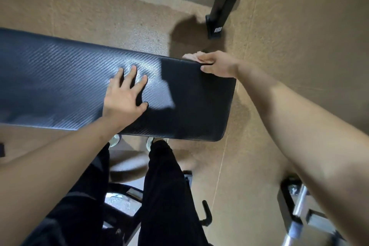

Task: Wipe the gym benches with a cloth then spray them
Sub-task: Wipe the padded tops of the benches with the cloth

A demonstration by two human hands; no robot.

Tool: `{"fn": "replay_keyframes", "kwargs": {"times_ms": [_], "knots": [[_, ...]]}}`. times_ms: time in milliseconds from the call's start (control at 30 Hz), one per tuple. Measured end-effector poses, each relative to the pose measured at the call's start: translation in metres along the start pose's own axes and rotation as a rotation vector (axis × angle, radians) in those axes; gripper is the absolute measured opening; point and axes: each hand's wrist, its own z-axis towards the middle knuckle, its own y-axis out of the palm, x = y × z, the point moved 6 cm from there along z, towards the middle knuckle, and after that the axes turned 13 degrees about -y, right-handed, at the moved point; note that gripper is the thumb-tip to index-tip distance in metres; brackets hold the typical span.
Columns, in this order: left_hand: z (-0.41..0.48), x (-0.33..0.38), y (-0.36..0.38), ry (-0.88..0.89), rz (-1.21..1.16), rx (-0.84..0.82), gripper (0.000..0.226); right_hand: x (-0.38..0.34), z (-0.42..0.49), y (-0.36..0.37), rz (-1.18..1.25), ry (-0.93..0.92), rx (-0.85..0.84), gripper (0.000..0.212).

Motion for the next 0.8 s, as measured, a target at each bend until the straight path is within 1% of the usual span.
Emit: {"fn": "replay_keyframes", "kwargs": {"times_ms": [100, 167, 233, 300, 333, 400, 467, 500, 600, 667, 733, 800], "knots": [[0.002, -0.002, 0.001, 0.003, 0.005, -0.003, 0.084, -0.004, 0.003, -0.001, 0.061, -0.062, 0.069, 0.063], [0.002, -0.003, -0.001, -0.002, -0.013, -0.015, 0.081, -0.013, 0.009, 0.003, 0.04, -0.115, 0.119, 0.062], [0.002, -0.004, -0.004, 0.007, -0.043, -0.024, 0.078, -0.023, 0.014, 0.009, 0.048, -0.162, 0.147, 0.055], [0.002, -0.007, -0.006, 0.026, -0.073, -0.034, 0.075, -0.037, 0.019, 0.011, 0.062, -0.245, 0.166, 0.037], [0.002, -0.009, -0.007, 0.037, -0.083, -0.034, 0.074, -0.044, 0.019, 0.011, 0.081, -0.279, 0.177, 0.032], [0.003, -0.014, -0.009, 0.065, -0.088, -0.028, 0.071, -0.059, 0.019, 0.007, 0.133, -0.313, 0.2, 0.034], [0.006, -0.02, -0.011, 0.093, -0.109, -0.021, 0.068, -0.058, 0.022, 0.005, 0.174, -0.261, 0.183, 0.03], [0.007, -0.023, -0.012, 0.108, -0.123, -0.02, 0.067, -0.056, 0.025, 0.004, 0.162, -0.235, 0.143, 0.03], [0.009, -0.03, -0.012, 0.141, -0.158, -0.022, 0.065, -0.048, 0.034, -0.002, -0.11, -0.17, 0.018, 0.029], [0.01, -0.034, -0.013, 0.154, -0.178, -0.023, 0.065, -0.053, 0.038, -0.006, -0.25, -0.175, 0.014, 0.029], [0.01, -0.036, -0.014, 0.166, -0.185, -0.022, 0.064, -0.061, 0.044, -0.009, -0.243, -0.175, 0.046, 0.03], [0.009, -0.039, -0.015, 0.16, -0.179, -0.01, 0.064, -0.063, 0.049, -0.008, -0.092, -0.123, 0.077, 0.029]]}}
